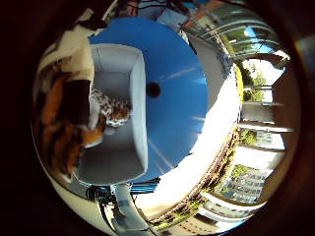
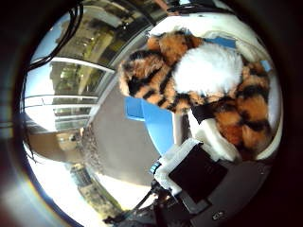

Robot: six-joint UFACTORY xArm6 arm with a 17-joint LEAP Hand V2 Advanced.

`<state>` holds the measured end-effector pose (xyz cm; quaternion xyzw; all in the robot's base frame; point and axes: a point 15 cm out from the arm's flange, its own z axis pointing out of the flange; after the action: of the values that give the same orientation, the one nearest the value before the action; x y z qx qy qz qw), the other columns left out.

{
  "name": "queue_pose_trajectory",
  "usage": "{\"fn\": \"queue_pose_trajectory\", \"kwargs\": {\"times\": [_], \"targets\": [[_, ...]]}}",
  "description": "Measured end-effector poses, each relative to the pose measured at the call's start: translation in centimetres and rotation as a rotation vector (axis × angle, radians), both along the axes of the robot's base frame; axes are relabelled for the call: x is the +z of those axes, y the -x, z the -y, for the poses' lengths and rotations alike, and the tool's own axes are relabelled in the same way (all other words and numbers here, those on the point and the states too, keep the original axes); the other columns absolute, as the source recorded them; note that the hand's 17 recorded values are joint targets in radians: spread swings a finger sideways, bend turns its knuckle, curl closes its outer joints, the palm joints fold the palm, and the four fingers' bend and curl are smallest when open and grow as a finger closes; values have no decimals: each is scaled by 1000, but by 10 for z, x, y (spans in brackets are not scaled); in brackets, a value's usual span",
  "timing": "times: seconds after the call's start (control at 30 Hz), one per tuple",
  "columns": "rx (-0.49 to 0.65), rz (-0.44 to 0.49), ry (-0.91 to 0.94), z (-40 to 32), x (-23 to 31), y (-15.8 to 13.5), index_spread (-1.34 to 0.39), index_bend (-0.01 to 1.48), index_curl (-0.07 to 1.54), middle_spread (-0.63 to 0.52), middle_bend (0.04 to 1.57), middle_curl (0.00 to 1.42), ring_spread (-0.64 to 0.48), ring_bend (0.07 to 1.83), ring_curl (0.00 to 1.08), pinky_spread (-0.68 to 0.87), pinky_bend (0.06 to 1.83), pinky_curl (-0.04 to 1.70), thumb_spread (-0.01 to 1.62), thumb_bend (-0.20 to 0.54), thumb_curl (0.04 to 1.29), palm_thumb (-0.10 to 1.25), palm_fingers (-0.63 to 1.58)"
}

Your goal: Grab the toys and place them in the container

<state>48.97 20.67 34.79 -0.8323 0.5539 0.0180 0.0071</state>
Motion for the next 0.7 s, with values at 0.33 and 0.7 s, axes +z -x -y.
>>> {"fn": "queue_pose_trajectory", "kwargs": {"times": [0.33, 0.7], "targets": [[106, -96, -34, -13, -33, 7, -419, 626, 26, 21, 248, 597, 256, 648, 387, 388, 1049, 676, 1133, -38, 512, 654, -267], [121, 50, -131, 28, 81, 35, -412, 327, 115, 115, 132, 381, 316, 447, 305, 496, 850, 508, 1105, -27, 473, 668, -64]]}}
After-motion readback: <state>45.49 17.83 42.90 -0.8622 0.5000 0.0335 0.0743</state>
